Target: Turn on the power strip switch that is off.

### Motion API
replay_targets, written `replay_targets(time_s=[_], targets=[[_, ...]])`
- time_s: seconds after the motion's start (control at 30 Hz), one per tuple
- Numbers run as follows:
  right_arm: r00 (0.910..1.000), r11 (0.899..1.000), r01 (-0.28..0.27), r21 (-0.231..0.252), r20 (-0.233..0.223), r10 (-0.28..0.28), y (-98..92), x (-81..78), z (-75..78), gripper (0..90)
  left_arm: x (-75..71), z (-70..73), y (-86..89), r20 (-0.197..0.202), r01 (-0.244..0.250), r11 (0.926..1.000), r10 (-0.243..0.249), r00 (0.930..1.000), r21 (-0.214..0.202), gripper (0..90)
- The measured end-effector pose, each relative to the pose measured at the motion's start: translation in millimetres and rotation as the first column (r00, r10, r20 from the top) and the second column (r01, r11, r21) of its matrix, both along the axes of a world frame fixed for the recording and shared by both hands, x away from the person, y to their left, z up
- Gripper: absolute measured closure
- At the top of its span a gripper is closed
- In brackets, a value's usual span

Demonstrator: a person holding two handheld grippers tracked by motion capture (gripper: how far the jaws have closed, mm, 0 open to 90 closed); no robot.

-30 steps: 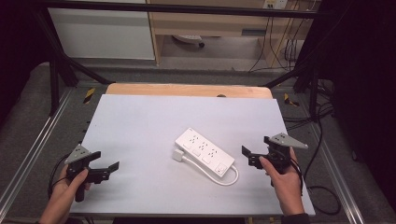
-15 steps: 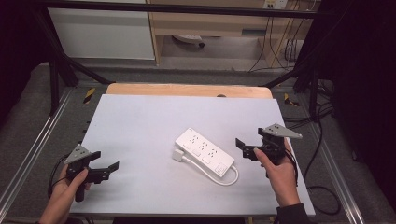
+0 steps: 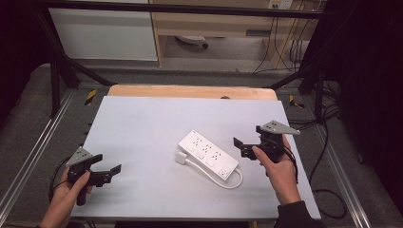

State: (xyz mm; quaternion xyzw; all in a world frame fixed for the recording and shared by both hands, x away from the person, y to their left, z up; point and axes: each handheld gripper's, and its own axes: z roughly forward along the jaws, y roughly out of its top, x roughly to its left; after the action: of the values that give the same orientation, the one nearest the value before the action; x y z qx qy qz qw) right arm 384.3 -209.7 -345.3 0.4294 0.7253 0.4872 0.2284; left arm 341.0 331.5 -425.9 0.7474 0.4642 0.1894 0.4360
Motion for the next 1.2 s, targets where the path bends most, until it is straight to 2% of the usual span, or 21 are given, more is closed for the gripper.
replay_targets(time_s=[0.57,1.2], targets=[[0.9986,0.999,-0.053,-0.002,0.003,0.053,22.7,9.2,6.9,2.2,0.1,-0.3,0.4,-0.003,0.001,1.0,-0.001,1.0,-0.001,8.5],[0.9961,0.996,-0.088,-0.016,-0.004,0.088,42.5,16.8,8.3,2.1,0.2,-0.2,0.9,-0.004,-0.002,1.0,0.002,1.0,-0.005,8.5]])
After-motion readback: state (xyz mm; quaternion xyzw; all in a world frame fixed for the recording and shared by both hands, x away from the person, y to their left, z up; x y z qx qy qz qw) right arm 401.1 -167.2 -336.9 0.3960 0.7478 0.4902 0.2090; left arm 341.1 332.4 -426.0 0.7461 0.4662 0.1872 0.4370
